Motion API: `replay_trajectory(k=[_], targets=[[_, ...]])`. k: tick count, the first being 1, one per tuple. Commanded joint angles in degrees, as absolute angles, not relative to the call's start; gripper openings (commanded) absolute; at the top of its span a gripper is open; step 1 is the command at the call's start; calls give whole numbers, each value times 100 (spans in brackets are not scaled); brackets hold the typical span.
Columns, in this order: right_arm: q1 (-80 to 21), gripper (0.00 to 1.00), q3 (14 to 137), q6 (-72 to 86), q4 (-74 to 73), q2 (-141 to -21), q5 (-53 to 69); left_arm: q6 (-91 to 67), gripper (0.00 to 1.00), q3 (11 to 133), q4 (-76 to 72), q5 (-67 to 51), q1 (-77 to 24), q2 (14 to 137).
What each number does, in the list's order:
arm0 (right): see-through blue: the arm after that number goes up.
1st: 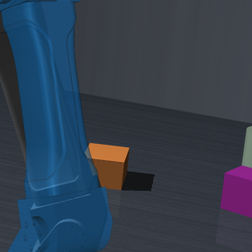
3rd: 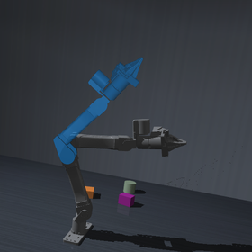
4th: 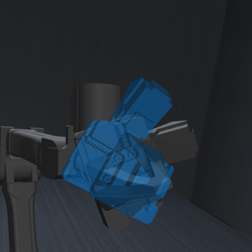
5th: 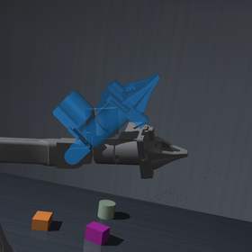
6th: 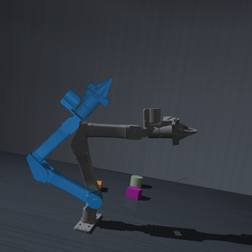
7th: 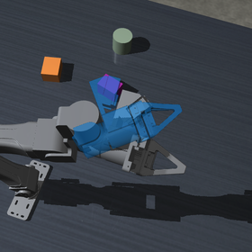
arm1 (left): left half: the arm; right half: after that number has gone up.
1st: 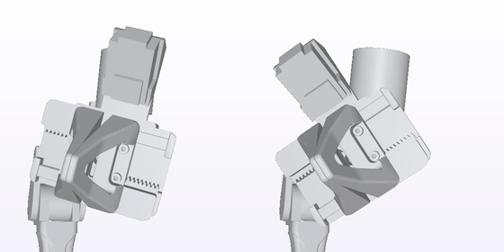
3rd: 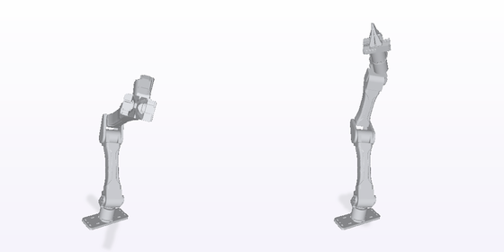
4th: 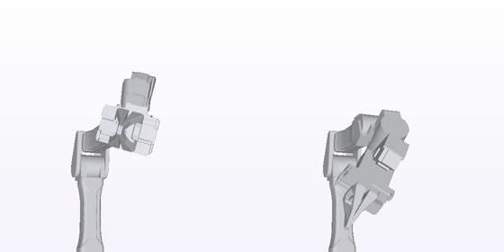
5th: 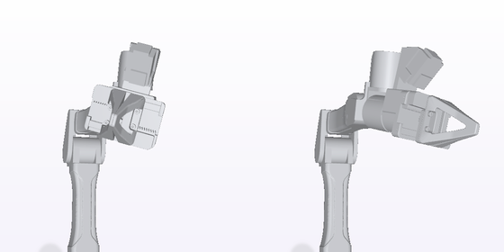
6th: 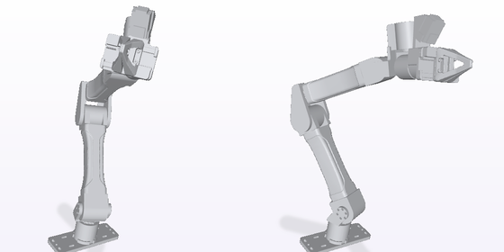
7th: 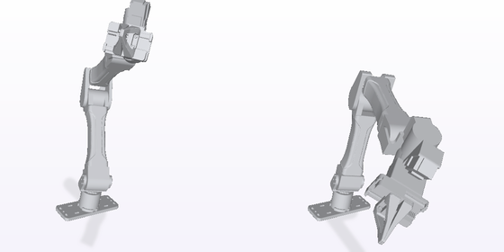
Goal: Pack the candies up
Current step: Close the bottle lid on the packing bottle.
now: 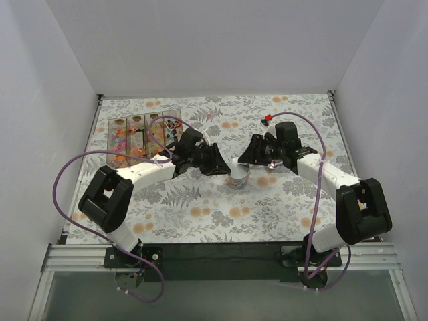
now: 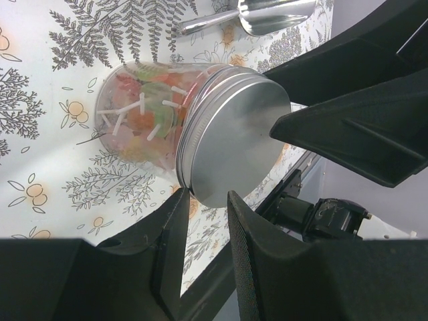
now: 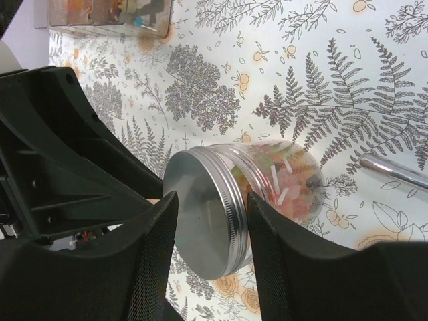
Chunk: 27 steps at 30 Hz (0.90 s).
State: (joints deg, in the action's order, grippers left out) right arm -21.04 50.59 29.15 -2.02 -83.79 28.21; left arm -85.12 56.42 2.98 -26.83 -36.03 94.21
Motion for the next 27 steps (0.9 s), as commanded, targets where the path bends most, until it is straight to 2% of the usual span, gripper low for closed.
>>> replay_trajectory(k=[1,27], targets=[[-2118,53,5265,2698,-272,-8200,2637,-8508,28,5818,290,-2742,-3630,9316],[-2136,54,5388,2434,-369,-8069,2329,-8596,28,6003,264,-2848,-3647,9510]])
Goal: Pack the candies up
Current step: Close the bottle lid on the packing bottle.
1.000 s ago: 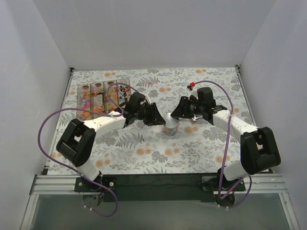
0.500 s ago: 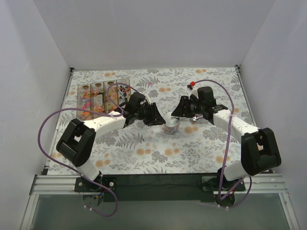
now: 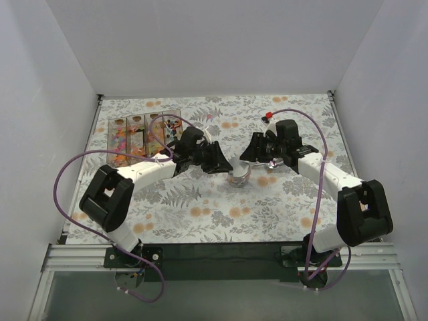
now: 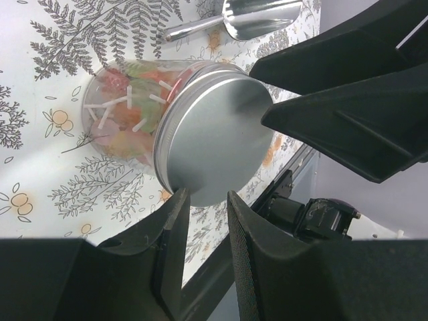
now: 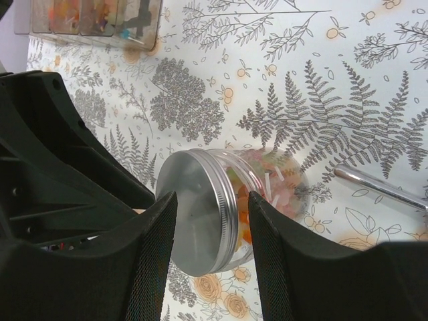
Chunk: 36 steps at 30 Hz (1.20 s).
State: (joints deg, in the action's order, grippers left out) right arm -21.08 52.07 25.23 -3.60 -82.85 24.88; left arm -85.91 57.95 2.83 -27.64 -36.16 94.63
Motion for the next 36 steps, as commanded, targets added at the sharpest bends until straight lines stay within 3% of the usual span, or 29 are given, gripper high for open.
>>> replay_trajectory(k=[1,36], targets=[[-2136,54,5379,2426,-369,-8042,2286,-8596,28,6003,255,-2848,-3656,9501],[-1934,47,4799,2241,-475,-7945,2109,-8613,28,6214,255,-2830,-3727,9615]])
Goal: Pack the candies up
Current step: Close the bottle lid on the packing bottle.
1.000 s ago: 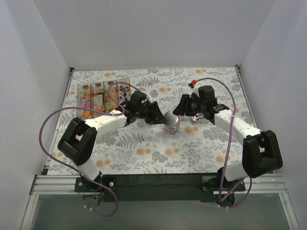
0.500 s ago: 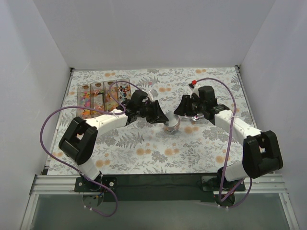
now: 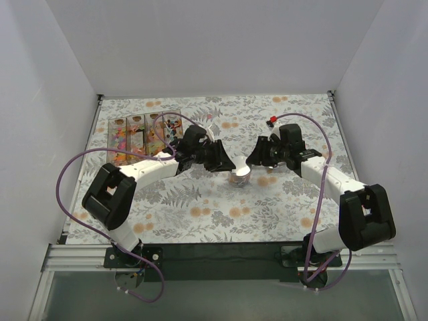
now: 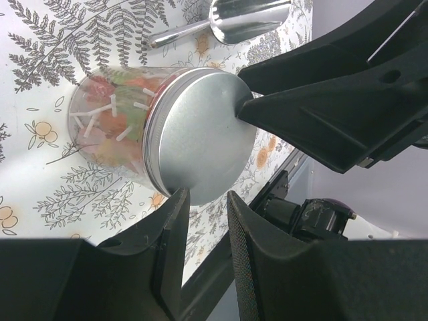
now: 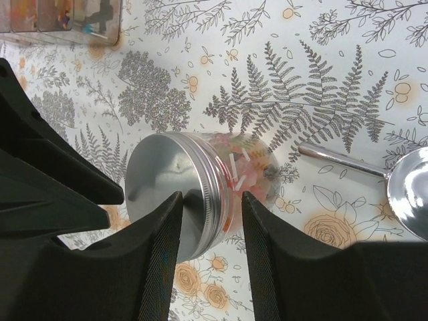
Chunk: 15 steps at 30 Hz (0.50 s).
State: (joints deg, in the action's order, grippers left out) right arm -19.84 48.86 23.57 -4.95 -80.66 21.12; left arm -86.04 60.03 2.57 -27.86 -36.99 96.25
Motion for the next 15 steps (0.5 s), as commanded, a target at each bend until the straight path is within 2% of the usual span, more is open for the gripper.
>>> replay_trajectory(k=[1,15], targets=[[-1934,47,4790,2233,-466,-7945,2109,-8613,28,6223,255,-2821,-3727,9607],[-1697,45,4317,2381,-36,-8025,2645,-8121,34,6135,729,-2198,-3727,9220]])
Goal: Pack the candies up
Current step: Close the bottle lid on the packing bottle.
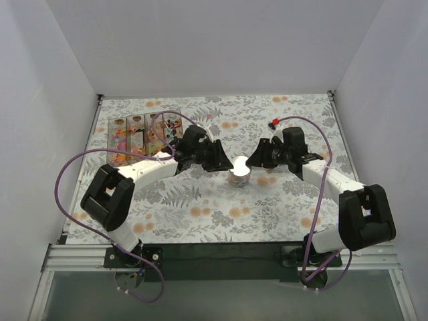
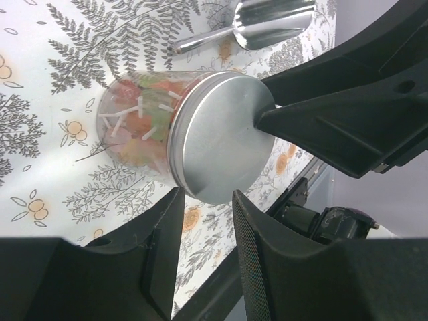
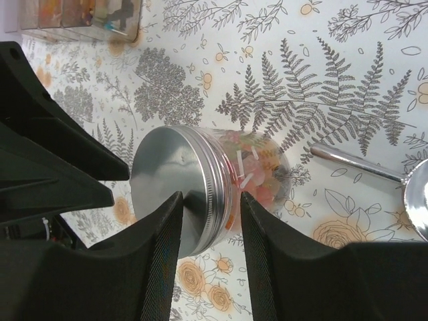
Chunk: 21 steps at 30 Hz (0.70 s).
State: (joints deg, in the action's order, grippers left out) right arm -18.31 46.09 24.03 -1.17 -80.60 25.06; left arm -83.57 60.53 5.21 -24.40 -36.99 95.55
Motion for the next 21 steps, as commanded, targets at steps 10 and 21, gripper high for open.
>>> replay_trajectory(k=[10,21], targets=[[-1372,36,3745,2786,913,-8077,3260,-8086,35,6178,765,-2241,-3727,9325],[-1230,40,3244,3076,1739,-8437,3770,-8200,35,6328,721,-2408,-3735,9589]])
